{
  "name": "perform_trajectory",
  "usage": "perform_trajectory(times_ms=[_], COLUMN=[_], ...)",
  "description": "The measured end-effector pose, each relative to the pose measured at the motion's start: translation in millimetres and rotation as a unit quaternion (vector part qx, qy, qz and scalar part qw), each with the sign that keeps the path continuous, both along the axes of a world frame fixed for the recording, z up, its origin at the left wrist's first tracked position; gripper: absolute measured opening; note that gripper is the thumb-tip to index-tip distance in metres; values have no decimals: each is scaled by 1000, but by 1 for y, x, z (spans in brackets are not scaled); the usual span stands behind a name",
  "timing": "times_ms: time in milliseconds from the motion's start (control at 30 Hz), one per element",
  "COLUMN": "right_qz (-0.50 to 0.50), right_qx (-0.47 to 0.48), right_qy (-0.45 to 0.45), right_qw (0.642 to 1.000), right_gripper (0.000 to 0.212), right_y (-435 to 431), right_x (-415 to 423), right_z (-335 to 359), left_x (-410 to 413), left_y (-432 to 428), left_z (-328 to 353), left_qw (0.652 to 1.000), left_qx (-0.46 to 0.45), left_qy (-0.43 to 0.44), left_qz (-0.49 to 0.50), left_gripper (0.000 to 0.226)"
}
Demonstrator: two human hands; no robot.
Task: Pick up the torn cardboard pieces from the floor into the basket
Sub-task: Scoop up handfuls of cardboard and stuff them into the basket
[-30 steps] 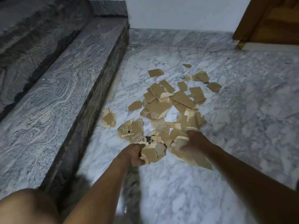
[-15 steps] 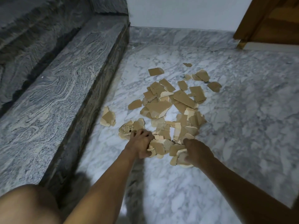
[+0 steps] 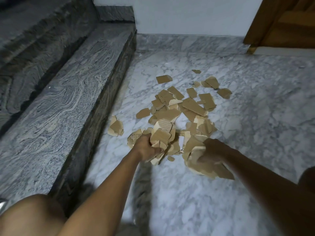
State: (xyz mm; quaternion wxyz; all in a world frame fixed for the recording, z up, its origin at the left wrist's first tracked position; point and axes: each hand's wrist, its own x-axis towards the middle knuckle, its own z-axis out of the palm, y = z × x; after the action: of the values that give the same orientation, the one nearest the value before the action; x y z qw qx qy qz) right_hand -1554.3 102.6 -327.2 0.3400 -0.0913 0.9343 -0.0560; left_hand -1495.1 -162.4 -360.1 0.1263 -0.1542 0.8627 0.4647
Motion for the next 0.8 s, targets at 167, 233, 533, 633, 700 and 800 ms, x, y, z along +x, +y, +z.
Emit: perform_trajectory(times_ms=[167, 233, 533, 633, 700, 800], right_qz=[4, 14, 118, 114, 121, 108], right_qx=[-114, -125, -121, -82, -56, -85], right_qy=[-14, -7, 35, 55, 62, 28], right_qw=[993, 992, 985, 989, 989, 990], right_gripper=[110, 114, 88, 79, 79, 86], right_y=[-19, -36, -127, -138, -139, -133], right_x=[-17, -15, 12, 13, 11, 10], right_z=[0, 0, -33, -44, -46, -46], left_x=[9, 13, 28, 29, 28, 23], left_y=[-31, -42, -103, -112, -116, -119], left_z=[-4, 0, 4, 2, -1, -4], left_qw=[991, 985, 994, 993, 991, 988], left_qx=[108, 145, 46, 20, 14, -8], left_qy=[-21, -26, -15, -32, -39, -82], left_qz=[79, 94, 102, 112, 128, 128], left_gripper=[46, 49, 75, 84, 94, 82])
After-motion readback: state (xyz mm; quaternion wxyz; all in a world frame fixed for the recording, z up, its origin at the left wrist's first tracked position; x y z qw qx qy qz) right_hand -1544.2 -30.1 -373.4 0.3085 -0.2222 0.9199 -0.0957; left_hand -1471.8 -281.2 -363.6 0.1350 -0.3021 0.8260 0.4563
